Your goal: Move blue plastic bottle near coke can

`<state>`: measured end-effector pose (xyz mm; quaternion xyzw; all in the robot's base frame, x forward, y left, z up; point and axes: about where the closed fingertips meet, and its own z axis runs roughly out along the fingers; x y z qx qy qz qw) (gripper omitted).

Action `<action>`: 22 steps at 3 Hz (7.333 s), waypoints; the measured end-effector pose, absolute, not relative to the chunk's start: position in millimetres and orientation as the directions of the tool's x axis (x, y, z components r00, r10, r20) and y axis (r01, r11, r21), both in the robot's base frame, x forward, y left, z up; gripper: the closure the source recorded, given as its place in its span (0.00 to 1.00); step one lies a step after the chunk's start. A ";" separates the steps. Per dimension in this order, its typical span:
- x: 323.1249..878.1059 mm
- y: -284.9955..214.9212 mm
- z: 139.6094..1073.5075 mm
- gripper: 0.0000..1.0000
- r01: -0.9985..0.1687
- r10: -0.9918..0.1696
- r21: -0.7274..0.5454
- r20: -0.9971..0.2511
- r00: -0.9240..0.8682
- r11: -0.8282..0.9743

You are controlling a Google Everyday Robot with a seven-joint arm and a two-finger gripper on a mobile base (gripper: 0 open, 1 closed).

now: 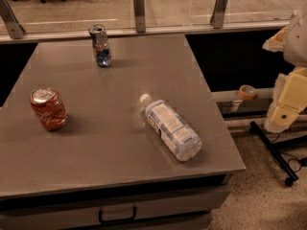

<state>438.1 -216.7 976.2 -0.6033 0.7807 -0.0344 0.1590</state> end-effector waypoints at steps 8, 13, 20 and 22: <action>409.7 -78.3 889.6 0.00 -0.826 -0.777 -0.046 -0.372 -0.509 0.562; 427.7 -51.3 850.5 0.41 -0.643 -0.593 -0.012 -0.400 -0.699 0.765; 426.6 83.0 862.4 0.36 -0.960 -0.889 -0.150 -0.431 -0.153 0.238; 426.2 82.2 859.6 0.00 -0.962 -0.892 -0.134 -0.422 -0.162 0.238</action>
Offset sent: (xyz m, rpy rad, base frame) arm -0.0220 0.0469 -0.0288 0.2039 0.0614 -0.2268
